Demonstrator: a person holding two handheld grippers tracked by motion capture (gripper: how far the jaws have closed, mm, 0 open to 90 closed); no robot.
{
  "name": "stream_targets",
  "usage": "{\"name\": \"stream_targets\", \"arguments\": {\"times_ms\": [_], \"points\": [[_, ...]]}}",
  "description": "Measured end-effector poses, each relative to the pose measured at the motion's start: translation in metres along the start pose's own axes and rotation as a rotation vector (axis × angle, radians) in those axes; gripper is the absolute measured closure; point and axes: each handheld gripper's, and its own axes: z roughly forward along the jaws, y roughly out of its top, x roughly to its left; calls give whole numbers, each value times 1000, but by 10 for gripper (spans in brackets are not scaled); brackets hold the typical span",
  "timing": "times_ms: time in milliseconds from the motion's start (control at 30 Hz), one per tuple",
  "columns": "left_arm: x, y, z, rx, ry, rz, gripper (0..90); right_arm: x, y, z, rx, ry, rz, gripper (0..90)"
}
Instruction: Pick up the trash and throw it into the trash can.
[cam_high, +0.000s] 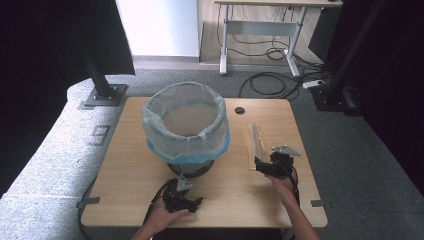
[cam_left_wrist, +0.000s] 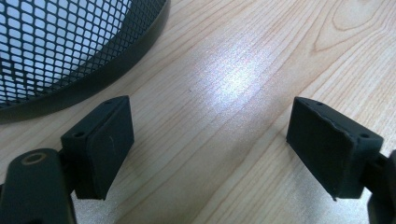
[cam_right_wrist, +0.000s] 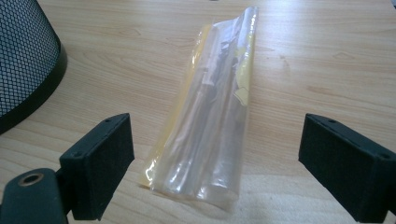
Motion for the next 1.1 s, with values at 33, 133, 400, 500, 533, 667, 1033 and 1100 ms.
{"name": "stream_targets", "arguments": {"times_ms": [33,133,400,500,533,667,1033,1100], "points": [[0,0,0,0,0,0,147,1,1,2,0,1,-5,98],[0,0,0,0,0,0,147,3,4,6,3,3,-2,98],[0,0,0,1,0,0,147,5,7,28,39,-21,4,110],[0,0,0,1,0,1,147,4,10,37,50,-27,4,131],[0,0,0,0,0,0,147,4,10,37,50,-27,4,131],[0,0,0,1,0,1,147,4,13,42,65,-33,-3,140],[0,0,0,0,0,0,147,-3,10,60,107,-55,-2,168],[0,0,0,0,0,0,147,-4,9,60,114,-54,-2,174]]}}
